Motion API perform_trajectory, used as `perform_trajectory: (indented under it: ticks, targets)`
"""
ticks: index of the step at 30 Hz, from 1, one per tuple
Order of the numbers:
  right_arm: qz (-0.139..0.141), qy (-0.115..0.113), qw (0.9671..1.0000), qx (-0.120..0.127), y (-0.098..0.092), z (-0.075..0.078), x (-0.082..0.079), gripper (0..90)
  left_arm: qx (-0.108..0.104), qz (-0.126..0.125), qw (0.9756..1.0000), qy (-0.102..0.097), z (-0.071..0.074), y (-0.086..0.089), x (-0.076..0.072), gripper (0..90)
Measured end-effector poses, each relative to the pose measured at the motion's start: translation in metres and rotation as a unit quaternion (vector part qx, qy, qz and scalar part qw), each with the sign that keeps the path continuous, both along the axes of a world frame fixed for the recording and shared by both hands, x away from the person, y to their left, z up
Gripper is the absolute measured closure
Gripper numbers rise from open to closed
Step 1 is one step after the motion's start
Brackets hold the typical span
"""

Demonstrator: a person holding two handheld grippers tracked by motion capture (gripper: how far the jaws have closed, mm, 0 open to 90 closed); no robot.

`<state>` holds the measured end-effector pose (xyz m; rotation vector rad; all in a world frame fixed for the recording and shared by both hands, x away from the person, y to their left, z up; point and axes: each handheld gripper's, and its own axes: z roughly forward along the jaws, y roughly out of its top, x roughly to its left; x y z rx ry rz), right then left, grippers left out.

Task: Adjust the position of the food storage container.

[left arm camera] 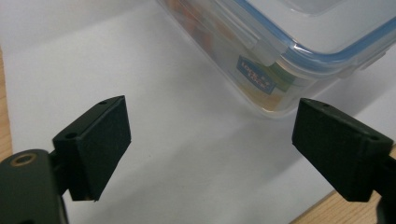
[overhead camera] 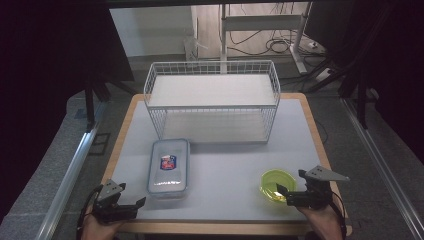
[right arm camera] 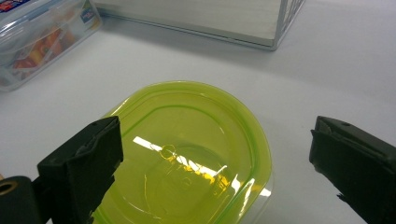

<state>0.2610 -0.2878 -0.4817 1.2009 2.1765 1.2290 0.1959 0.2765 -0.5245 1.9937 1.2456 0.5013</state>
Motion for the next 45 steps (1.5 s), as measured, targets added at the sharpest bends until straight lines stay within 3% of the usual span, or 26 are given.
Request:
perform_trajectory:
  ticks: [6, 12, 14, 17, 19, 20, 21, 23, 26, 34, 41, 45]
  targets:
    - [0.002, -0.002, 1.0000, 0.001, 0.002, 0.002, -0.001, 6.4, -0.004, 0.001, 1.0000, -0.006, 0.000, 0.003, 0.001, 15.9]
    - [0.008, -0.002, 1.0000, -0.001, 0.004, 0.006, -0.004, 22.1, 0.002, -0.002, 0.9999, -0.017, -0.002, 0.002, 0.000, 13.5]
    - [0.019, -0.004, 0.9998, -0.006, 0.006, 0.011, -0.007, 40.7, 0.004, -0.004, 0.9998, -0.017, -0.003, 0.001, 0.001, 12.5]
    - [0.039, -0.003, 0.9992, -0.013, 0.010, 0.014, -0.011, 59.4, 0.007, -0.004, 0.9998, -0.018, -0.004, 0.001, 0.001, 12.1]
    - [0.047, -0.003, 0.9987, -0.018, 0.012, 0.015, -0.012, 63.6, 0.008, -0.003, 0.9998, -0.020, -0.004, 0.001, 0.001, 12.1]
    - [0.060, -0.001, 0.9980, -0.021, 0.017, 0.016, -0.015, 74.3, 0.013, 0.002, 0.9998, -0.018, -0.004, 0.001, 0.001, 12.1]
    - [0.060, -0.001, 0.9980, -0.021, 0.017, 0.016, -0.015, 74.3, 0.013, 0.002, 0.9998, -0.018, -0.004, 0.001, 0.001, 12.2]
    - [0.084, 0.006, 0.9963, -0.018, 0.025, 0.016, -0.018, 84.2, 0.012, 0.007, 0.9998, -0.013, -0.005, 0.002, 0.002, 12.3]
    - [0.110, 0.020, 0.9936, -0.014, 0.034, 0.015, -0.020, 88.8, 0.012, 0.008, 0.9998, -0.013, -0.005, 0.002, 0.002, 12.5]
    - [0.157, 0.042, 0.9863, -0.029, 0.050, 0.009, -0.034, 89.3, 0.014, 0.007, 0.9998, -0.014, -0.006, 0.001, 0.002, 12.4]
    - [0.164, 0.054, 0.9829, -0.064, 0.057, -0.003, -0.035, 89.3, 0.020, 0.005, 0.9997, -0.011, -0.006, 0.000, 0.002, 12.5]
    - [0.155, 0.058, 0.9842, -0.062, 0.054, -0.005, -0.030, 89.4, 0.023, 0.003, 0.9997, -0.008, -0.007, -0.001, 0.002, 12.7]
